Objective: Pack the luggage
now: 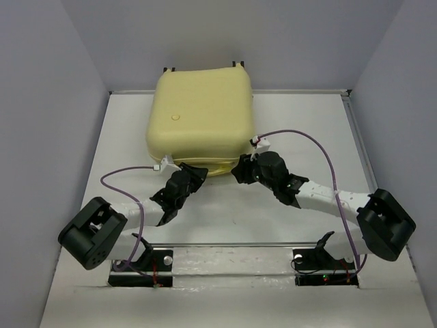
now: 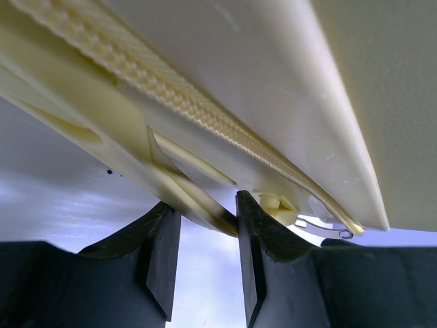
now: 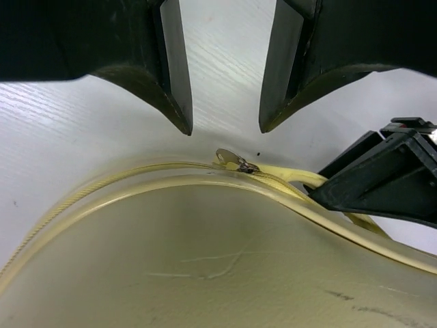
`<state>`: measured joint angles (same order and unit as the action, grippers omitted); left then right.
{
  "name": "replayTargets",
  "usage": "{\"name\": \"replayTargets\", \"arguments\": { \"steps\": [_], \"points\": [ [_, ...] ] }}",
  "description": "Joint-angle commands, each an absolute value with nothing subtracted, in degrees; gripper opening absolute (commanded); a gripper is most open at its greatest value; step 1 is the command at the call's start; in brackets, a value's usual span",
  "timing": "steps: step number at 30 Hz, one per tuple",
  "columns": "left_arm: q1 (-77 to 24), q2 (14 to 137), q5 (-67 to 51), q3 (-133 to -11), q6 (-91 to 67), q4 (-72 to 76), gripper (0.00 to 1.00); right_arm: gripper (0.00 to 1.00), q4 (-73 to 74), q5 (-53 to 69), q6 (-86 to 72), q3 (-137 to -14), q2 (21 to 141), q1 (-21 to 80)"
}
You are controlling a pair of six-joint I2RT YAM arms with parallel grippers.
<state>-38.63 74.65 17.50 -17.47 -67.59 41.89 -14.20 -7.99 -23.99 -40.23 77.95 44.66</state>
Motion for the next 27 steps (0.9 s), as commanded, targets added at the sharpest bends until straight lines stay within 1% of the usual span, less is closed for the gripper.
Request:
{"name": "replayTargets", "arguments": {
  "steps": [1,5,9,11,12,13,14,15,18,20,22,24,26,27],
  "points": [
    [-45.07,76.19,10.63,-19.24,-60.29,56.24,0.06,0.54,-21.7,-7.11,-23.29,-37.53,76.29,44.91],
    [-48.42,80.58,11.86,-20.21,-62.04,59.23,0.06,0.56,-22.24,-8.17,-22.42,-37.44,77.16,44.91],
    [-50.8,84.02,12.3,-20.65,-64.24,62.4,0.06,0.52,-22.85,-11.95,-21.71,-38.14,79.89,44.91],
    [-51.5,84.98,12.74,-21.09,-64.51,63.02,0.06,0.49,-24.25,-14.14,-22.15,-37.53,80.77,44.91],
    [-52.11,85.16,13.01,-21.35,-64.42,63.1,0.06,0.46,-27.22,-14.5,-22.41,-36.92,80.86,44.91],
    [-52.47,85.69,13.09,-21.97,-64.25,63.11,0.06,0.41,-28.99,-15.37,-22.67,-35.7,80.86,44.91],
    [-52.64,85.87,13.1,-22.15,-64.25,63.11,0.06,0.39,-29.96,-16.25,-22.76,-35.68,80.95,44.91],
    [-52.99,86.04,13.01,-22.41,-64.25,63.11,0.06,0.34,-31.01,-18.0,-22.76,-35.6,81.12,44.91],
    [-53.44,86.22,13.18,-22.76,-64.34,63.1,0.06,0.3,-33.13,-21.78,-22.15,-35.25,81.39,44.91],
    [-53.61,86.13,13.27,-22.59,-64.51,62.93,0.06,0.3,-33.57,-22.93,-22.32,-34.98,81.3,44.91],
    [-53.7,86.04,13.36,-22.33,-64.69,62.84,0.06,0.38,-32.97,-24.6,-22.85,-34.63,81.39,44.91],
    [-53.7,86.22,13.27,-22.24,-64.69,62.84,0.06,0.43,-33.65,-25.31,-23.73,-34.02,81.12,44.91],
    [-53.79,86.66,13.18,-22.5,-64.77,62.84,0.06,0.43,-35.24,-25.66,-23.73,-32.7,81.38,44.91],
    [-53.79,86.75,13.1,-22.59,-64.78,62.84,0.06,0.41,-35.59,-26.01,-23.56,-32.78,81.56,44.91]
  ]
}}
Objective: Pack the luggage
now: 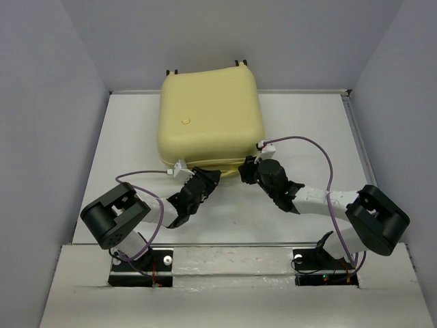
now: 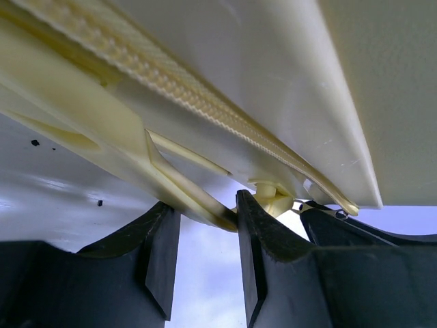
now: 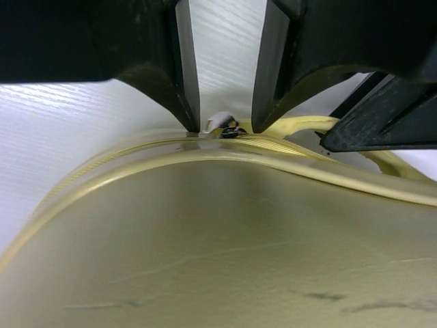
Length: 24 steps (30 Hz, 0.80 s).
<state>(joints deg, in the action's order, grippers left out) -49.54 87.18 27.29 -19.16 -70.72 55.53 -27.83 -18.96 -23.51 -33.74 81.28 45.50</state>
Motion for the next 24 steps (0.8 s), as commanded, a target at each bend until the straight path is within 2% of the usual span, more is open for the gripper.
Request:
{"name": "replayTargets", "arguments": {
  "steps": [1,3,4,8,10,14,15,19,24],
  "points": [
    [-53.88,86.84,13.1,-22.59,-64.78,62.84,0.06,0.34,-36.29,-26.97,-23.38,-32.78,81.91,44.91],
    [-54.05,86.84,13.18,-22.76,-64.6,62.49,0.06,0.27,-37.87,-28.12,-22.42,-32.78,82.18,44.91],
    [-54.05,86.75,13.1,-22.76,-64.6,62.4,0.06,0.08,-39.1,-29.08,-21.46,-32.96,82.35,44.91],
    [-54.05,87.27,13.18,-23.38,-63.9,61.61,0.06,0.07,-39.82,-26.55,-17.94,-32.61,79.21,44.91],
    [-54.05,88.15,12.75,-24.6,-63.28,61.61,0.06,0.07,-34.65,-24.27,-16.36,-33.22,76.48,44.91],
    [-54.05,91.83,10.99,-28.29,-61.18,63.1,0.06,0.07,-18.22,-3.03,-17.65,-38.75,72.6,47.01],
    [-54.05,92.28,10.55,-28.74,-60.48,65.37,0.06,0.07,-14.1,-0.73,-17.93,-41.02,72.77,51.37],
    [-54.05,94.56,9.41,-30.84,-58.01,68.9,0.06,0.07,-7.13,-0.7,-17.67,-48.85,77.07,64.23],
    [-54.23,95.45,8.52,-30.06,-58.88,72.68,0.06,0.07,-7.65,-2.97,-18.89,-49.84,78.67,66.09]
  ]
}}
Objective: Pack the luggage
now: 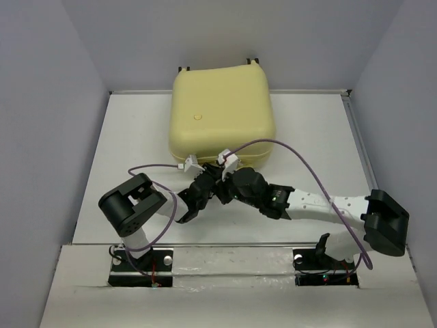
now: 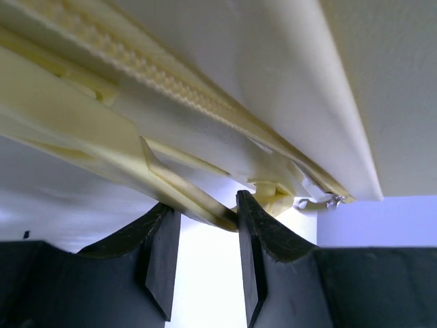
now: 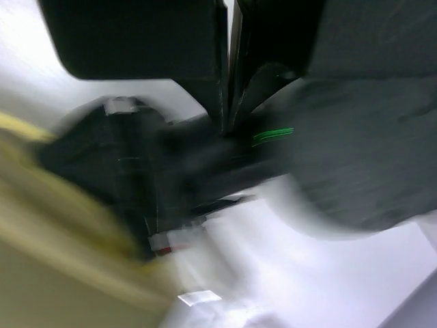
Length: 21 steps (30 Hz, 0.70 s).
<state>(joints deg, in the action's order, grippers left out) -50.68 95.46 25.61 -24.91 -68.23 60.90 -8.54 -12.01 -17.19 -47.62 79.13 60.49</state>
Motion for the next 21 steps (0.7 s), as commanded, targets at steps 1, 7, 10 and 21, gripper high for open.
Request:
{"name": "replayTargets", "arguments": {
  "steps": [1,7,10,21],
  "points": [
    [-54.23,95.28,8.53,-29.54,-58.89,73.12,0.06,0.07,-7.56,-6.47,-19.07,-49.22,77.27,66.09],
    [-54.14,87.03,10.1,-23.92,-56.17,66.9,0.37,0.07,-3.97,-13.17,-20.65,-41.95,69.18,65.04],
    [-54.14,78.33,12.9,-19.87,-54.23,60.51,0.7,0.07,-1.24,-17.92,-21.44,-39.47,63.73,62.06],
    [-46.72,44.2,31.13,-38.12,-39.22,4.62,0.93,0.47,3.25,-13.1,-20.3,-46.84,58.18,35.08]
  ]
}}
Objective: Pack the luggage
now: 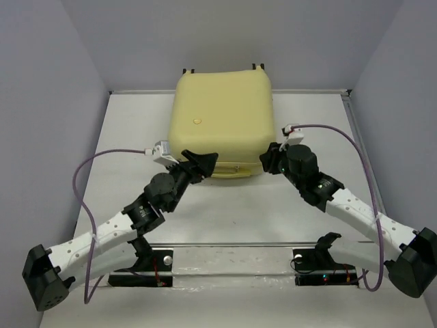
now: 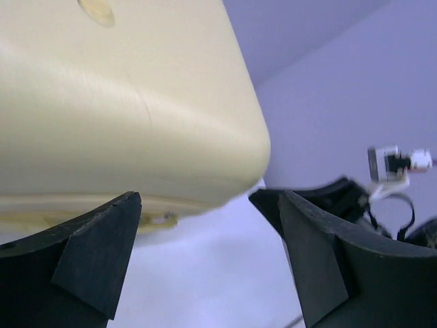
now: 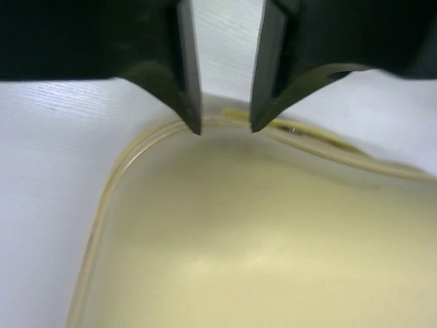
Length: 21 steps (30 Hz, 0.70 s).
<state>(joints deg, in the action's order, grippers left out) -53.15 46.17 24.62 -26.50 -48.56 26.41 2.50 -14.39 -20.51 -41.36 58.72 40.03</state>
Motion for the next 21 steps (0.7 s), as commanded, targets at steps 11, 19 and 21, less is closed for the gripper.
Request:
{"name": "replayTargets", "arguments": {
  "steps": [11,19,21],
  "points": [
    [0.49,67.83,-6.84,-50.79,-45.86,12.03,0.91,0.61,1.58,-0.64,-23.99,-61.42,80.92,12.66],
    [4.66,93.15,-17.57,-65.56,-49.65,11.42,0.89,0.66,2.37,5.34,-25.75,-73.64,99.47,11.34],
    [4.4,96.58,-19.5,-64.69,-51.93,13.52,0.88,0.66,3.16,7.9,-25.93,-75.31,101.77,11.34]
  ]
}}
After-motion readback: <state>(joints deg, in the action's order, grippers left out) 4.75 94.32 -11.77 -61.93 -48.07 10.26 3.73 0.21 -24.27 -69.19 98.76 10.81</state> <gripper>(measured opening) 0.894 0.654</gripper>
